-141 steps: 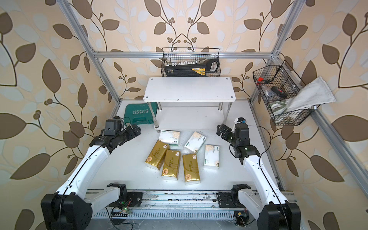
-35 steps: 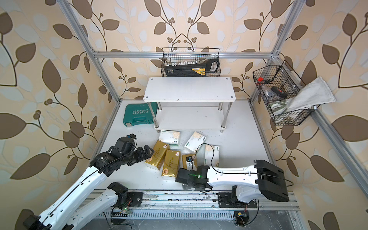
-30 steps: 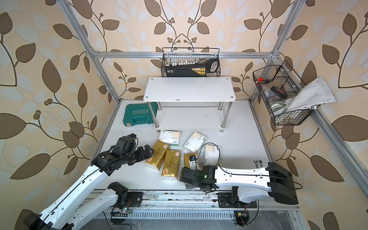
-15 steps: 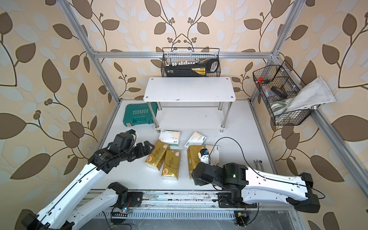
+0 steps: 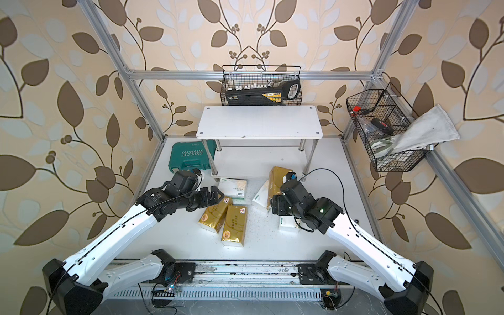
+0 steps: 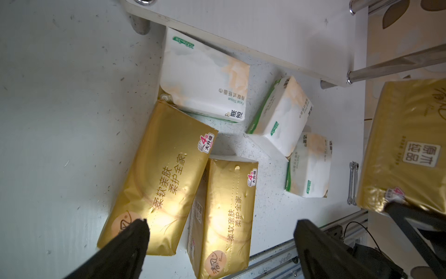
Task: Place the tissue boxes on the shelf by color
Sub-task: Pick up the box of tissues from the center of the board, then place a box of tissues on the shelf.
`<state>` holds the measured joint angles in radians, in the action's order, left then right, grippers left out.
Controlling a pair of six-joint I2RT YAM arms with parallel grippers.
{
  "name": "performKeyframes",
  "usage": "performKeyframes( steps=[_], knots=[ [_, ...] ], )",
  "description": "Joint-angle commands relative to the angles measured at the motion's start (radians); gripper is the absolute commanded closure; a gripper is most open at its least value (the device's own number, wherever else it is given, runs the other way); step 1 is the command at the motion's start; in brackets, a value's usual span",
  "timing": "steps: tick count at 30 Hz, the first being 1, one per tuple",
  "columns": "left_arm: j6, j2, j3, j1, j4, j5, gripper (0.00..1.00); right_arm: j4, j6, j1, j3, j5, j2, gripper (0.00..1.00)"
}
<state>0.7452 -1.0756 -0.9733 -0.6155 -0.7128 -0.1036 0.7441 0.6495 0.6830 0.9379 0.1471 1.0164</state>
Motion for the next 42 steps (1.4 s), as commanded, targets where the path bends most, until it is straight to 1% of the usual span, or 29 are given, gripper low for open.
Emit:
performKeyframes(
  steps=[1,5,10,16,22,36,42],
  knots=[
    [-0.039,-0.059,-0.057,-0.03,0.055,0.027,0.01,-0.12,-0.148,-0.066,0.043,-0.07,0.051,0.28],
    [-0.061,-0.138,-0.088,-0.045,0.087,0.021,0.01,-0.17,-0.255,-0.138,0.06,-0.113,0.132,0.29],
    [-0.075,-0.192,-0.122,-0.058,0.112,0.021,0.01,-0.241,-0.323,-0.192,0.07,-0.1,0.201,0.29],
    [-0.09,-0.215,-0.139,-0.069,0.142,0.019,0.01,-0.343,-0.338,-0.251,0.061,-0.096,0.297,0.3],
    [-0.098,-0.233,-0.148,-0.079,0.151,0.022,0.01,-0.418,-0.346,-0.267,0.08,-0.077,0.399,0.3],
    [-0.112,-0.272,-0.166,-0.098,0.156,0.024,0.01,-0.434,-0.379,-0.34,0.202,-0.096,0.582,0.3],
    [-0.11,-0.271,-0.163,-0.104,0.148,0.028,0.01,-0.412,-0.409,-0.356,0.28,-0.075,0.669,0.3]
  ],
)
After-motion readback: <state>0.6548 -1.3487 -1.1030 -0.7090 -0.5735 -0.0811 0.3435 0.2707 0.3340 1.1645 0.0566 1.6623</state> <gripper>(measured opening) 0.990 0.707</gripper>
